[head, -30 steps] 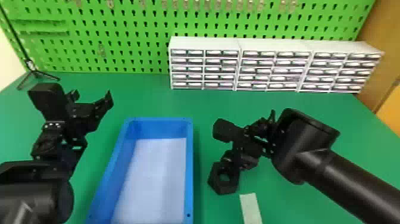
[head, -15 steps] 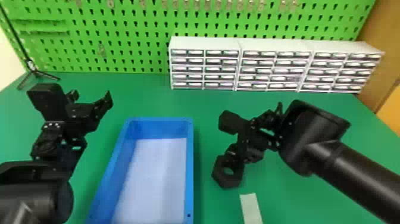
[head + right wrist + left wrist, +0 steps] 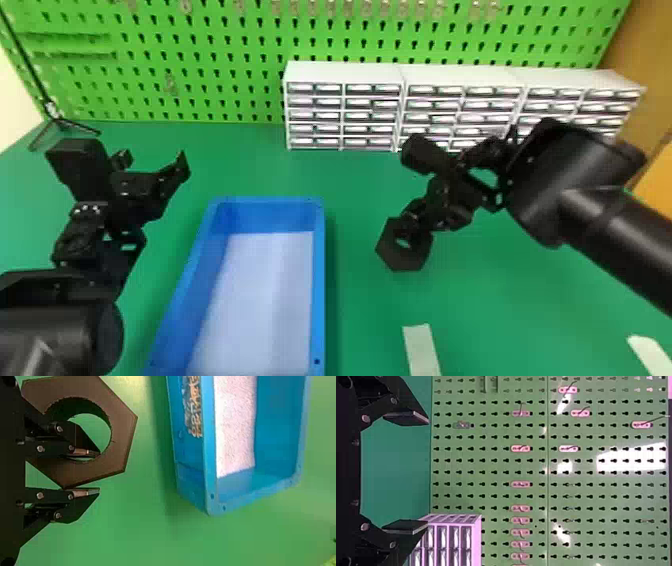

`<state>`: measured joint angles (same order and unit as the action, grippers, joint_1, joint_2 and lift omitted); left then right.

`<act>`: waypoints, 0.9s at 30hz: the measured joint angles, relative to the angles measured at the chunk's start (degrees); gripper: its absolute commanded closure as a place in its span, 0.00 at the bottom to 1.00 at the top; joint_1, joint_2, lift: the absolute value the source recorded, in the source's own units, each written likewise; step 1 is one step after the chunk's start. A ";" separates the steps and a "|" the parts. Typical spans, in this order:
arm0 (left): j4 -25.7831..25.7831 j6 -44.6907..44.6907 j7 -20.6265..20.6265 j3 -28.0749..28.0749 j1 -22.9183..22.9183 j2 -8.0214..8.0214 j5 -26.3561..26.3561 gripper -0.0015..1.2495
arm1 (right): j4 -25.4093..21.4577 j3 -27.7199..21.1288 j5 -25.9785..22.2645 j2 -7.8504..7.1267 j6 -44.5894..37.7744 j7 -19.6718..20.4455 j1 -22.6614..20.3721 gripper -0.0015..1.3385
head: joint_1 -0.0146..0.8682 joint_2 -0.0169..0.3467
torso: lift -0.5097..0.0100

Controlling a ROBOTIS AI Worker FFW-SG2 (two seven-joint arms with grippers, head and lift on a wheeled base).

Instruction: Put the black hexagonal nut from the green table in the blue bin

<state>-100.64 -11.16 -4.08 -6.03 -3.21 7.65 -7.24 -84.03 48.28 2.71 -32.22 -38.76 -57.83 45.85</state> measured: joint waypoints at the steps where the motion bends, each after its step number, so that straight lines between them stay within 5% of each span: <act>1: 0.00 0.00 0.00 0.02 -0.03 0.00 0.02 0.28 | -0.09 -0.25 -0.30 -0.14 -0.02 -0.01 0.36 0.72 | 0.79 0.12 | 0.80; 12: 0.00 -0.06 0.02 0.33 -0.22 0.00 0.22 0.28 | -3.07 -3.04 -5.42 -0.61 -0.71 0.05 4.88 0.72 | 0.79 0.12 | 0.80; 27: 0.02 -0.09 0.03 0.12 0.15 0.00 -0.03 0.28 | -5.93 -3.82 -20.19 3.07 0.46 4.68 7.37 0.72 | 0.79 0.12 | 0.80</act>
<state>-100.62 -11.25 -4.04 -5.90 -3.06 7.65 -7.27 -89.96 44.46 -17.48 -29.15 -38.29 -53.15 53.22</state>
